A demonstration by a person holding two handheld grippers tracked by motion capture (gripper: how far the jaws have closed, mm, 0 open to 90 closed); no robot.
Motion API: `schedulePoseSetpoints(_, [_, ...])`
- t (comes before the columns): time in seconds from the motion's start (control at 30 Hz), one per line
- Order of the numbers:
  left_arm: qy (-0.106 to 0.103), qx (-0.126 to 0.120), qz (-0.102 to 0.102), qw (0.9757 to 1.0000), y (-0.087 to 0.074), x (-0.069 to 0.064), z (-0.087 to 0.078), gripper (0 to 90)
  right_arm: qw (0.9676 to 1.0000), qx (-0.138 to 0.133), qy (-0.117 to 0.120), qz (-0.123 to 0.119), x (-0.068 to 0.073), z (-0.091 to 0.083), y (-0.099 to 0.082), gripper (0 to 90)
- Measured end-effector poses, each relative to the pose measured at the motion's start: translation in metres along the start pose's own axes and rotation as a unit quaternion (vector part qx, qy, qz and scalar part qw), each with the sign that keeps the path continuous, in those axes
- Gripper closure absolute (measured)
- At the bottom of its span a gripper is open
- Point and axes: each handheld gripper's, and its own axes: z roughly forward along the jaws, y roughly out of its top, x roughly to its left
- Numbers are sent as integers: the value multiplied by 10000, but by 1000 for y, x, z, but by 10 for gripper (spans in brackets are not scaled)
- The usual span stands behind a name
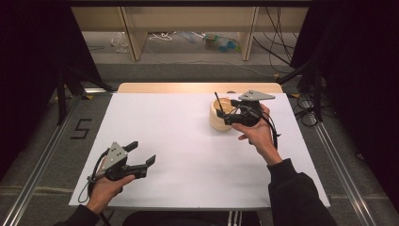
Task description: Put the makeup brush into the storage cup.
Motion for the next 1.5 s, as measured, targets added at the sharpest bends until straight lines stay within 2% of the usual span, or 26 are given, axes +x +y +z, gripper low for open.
schedulePoseSetpoints(0.17, [1, 0, 0, 10000, 0, 0, 0, 166, 9995, -202, 217, -138, 6, -4, -4, 224])
schedulePoseSetpoints(0.33, [6, -6, 2, 10000, 0, 0, 0, 166, 9993, -205, 193, -259, 12, -8, -6, 194])
schedulePoseSetpoints(0.5, [4, -4, 0, 10000, 0, 0, 0, 166, 9993, -154, 198, -275, 16, -10, -15, 206])
schedulePoseSetpoints(0.77, [10, -6, 1, 10000, 0, 0, 0, 166, 9993, -119, 182, -291, 19, -15, -19, 208])
schedulePoseSetpoints(0.93, [8, -8, 0, 10000, 0, 0, 0, 166, 9993, -181, 188, -263, 21, -21, -26, 209])
schedulePoseSetpoints(1.03, [6, -15, 5, 10000, 0, 0, 0, 166, 9992, -172, 244, -249, 21, -24, -30, 198])
schedulePoseSetpoints(1.07, [7, -13, 1, 10000, 0, 0, 0, 166, 9990, -254, 275, -233, 21, -25, -32, 193])
schedulePoseSetpoints(1.17, [7, -5, 3, 10000, 0, 0, 0, 166, 9988, -193, 361, -253, 24, -29, -37, 166])
schedulePoseSetpoints(1.3, [4, -10, -6, 10000, 0, -1, 0, 166, 9984, -222, 339, -388, 28, -31, -42, 165])
schedulePoseSetpoints(1.37, [5, -12, -2, 10000, 0, -1, 0, 166, 9983, -180, 364, -409, 29, -32, -43, 164])
schedulePoseSetpoints(1.4, [7, -10, 3, 10000, 0, 0, 0, 166, 9985, -139, 408, -344, 30, -33, -46, 165])
schedulePoseSetpoints(1.5, [7, -15, 0, 10000, 0, -1, 0, 166, 9985, -204, 352, -366, 29, -33, -48, 165])
